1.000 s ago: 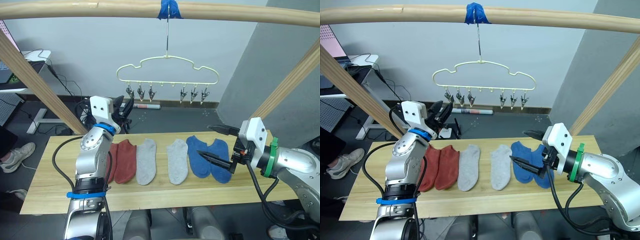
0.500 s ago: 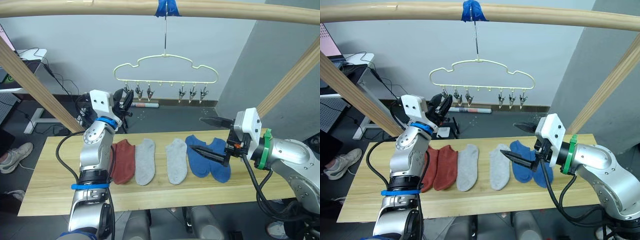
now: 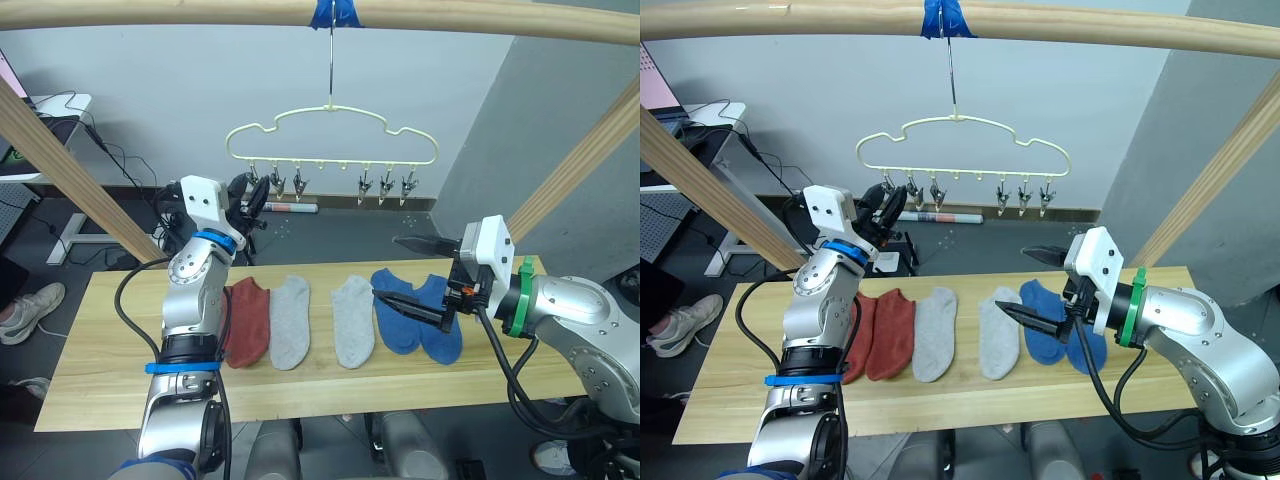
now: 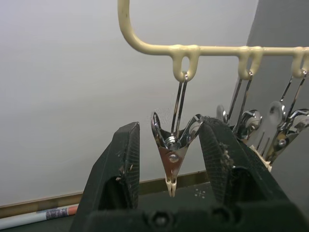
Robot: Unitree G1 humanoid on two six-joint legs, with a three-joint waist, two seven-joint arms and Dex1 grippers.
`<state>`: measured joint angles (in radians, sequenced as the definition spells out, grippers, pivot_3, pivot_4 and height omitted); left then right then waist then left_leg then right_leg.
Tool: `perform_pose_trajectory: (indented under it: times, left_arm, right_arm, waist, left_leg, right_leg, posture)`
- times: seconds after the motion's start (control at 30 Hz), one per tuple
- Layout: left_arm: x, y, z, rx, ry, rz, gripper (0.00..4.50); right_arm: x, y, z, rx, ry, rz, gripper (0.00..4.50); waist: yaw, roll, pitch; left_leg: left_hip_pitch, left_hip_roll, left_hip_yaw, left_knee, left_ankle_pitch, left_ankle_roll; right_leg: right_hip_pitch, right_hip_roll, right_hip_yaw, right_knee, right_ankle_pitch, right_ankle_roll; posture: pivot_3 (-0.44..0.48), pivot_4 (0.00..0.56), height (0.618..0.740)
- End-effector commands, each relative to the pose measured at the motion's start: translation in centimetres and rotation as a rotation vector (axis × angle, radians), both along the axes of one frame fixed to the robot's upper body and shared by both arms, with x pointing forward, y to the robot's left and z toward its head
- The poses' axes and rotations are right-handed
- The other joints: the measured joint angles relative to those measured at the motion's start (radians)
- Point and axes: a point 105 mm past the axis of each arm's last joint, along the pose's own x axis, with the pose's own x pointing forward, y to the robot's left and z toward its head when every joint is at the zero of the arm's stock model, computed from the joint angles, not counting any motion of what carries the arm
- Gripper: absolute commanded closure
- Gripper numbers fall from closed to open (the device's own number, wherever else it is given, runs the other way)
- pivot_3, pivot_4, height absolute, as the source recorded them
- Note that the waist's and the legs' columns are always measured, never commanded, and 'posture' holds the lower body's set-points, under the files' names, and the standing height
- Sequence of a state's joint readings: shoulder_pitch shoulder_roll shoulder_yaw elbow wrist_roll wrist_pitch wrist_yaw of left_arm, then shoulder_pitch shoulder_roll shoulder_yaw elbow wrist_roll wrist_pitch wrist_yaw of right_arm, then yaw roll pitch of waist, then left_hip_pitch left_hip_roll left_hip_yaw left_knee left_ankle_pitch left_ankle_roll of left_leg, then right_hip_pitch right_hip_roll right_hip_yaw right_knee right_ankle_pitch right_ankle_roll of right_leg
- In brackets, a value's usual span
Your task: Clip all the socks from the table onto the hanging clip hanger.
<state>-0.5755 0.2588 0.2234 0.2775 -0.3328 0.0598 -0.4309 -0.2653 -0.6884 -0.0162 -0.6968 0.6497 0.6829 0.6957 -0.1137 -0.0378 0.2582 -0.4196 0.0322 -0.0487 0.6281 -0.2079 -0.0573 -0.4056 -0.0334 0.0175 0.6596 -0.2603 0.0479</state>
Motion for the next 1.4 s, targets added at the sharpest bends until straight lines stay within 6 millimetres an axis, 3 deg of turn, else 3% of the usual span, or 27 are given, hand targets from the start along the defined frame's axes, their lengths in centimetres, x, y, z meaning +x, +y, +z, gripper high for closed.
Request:
perform_pose_trajectory:
  times: [0.03,0.27,0.6,0.7,0.93,1.07,1.4]
  left_arm:
    - [-0.5,-0.3,2.3,-0.004,-0.087,-0.013,2.5]
    - [-0.4,-0.3,2.1,0.001,-0.082,-0.016,2.5]
    - [-0.5,-0.3,2.3,0.02,-0.098,-0.022,4.42]
    - [-0.7,-0.3,2.3,0.037,-0.101,-0.024,4.43]
    - [-1.5,-0.4,2.1,0.094,-0.089,-0.049,4.43]
    - [-1.8,-0.3,2.2,0.11,-0.079,-0.062,4.43]
    - [-2.3,0.0,2.7,0.142,-0.053,-0.091,4.43]
  right_arm:
    - [-0.2,0.2,0.7,0.012,-0.033,0.016,0.0]
    - [-0.2,0.3,0.7,0.011,-0.032,0.018,0.0]
    - [-0.1,0.0,-0.1,-0.008,-0.006,0.011,0.0]
    - [0.5,-0.7,-2.0,-0.061,0.043,-0.049,0.0]
    - [5.8,-6.0,-9.4,-0.139,0.168,-0.526,0.0]
    - [8.1,-7.9,-13.0,-0.139,0.2,-0.73,0.0]
    - [11.7,-10.8,-18.7,-0.122,0.307,-0.965,0.0]
  waist:
    - [0.0,0.0,0.0]
    - [0.0,0.0,0.0]
    - [0.0,0.0,0.0]
    - [0.001,0.0,0.0]
    - [0.001,0.0,0.0]
    - [0.002,0.001,0.001]
    - [0.005,0.007,0.01]
  left_leg:
    - [0.0,0.0,0.0,0.0,0.0,0.0]
    - [0.0,0.0,0.0,0.0,0.0,0.0]
    - [0.0,0.0,0.0,0.0,0.0,0.0]
    - [0.0,0.0,0.0,0.0,0.0,0.0]
    - [0.0,0.0,0.0,0.0,0.0,0.0]
    - [0.001,0.0,0.0,0.0,0.0,0.0]
    - [0.001,0.0,0.001,0.0,0.0,0.0]
  right_leg:
    - [0.0,0.0,0.0,0.0,0.0,0.0]
    - [0.0,0.0,0.0,0.0,0.0,0.0]
    - [0.0,0.0,0.0,0.0,0.0,0.0]
    - [0.0,0.0,0.0,0.0,0.0,0.0]
    - [0.0,0.0,0.001,0.001,0.0,0.0]
    - [0.0,0.0,0.001,0.002,0.0,0.0]
    - [-0.001,0.001,0.002,0.003,0.0,0.0]
  posture:
    - [-0.268,0.251,0.74]
    - [-0.264,0.251,0.74]
    - [-0.264,0.251,0.74]
    - [-0.255,0.251,0.74]
    - [-0.231,0.267,0.74]
    - [-0.208,0.278,0.74]
    - [-0.16,0.289,0.74]
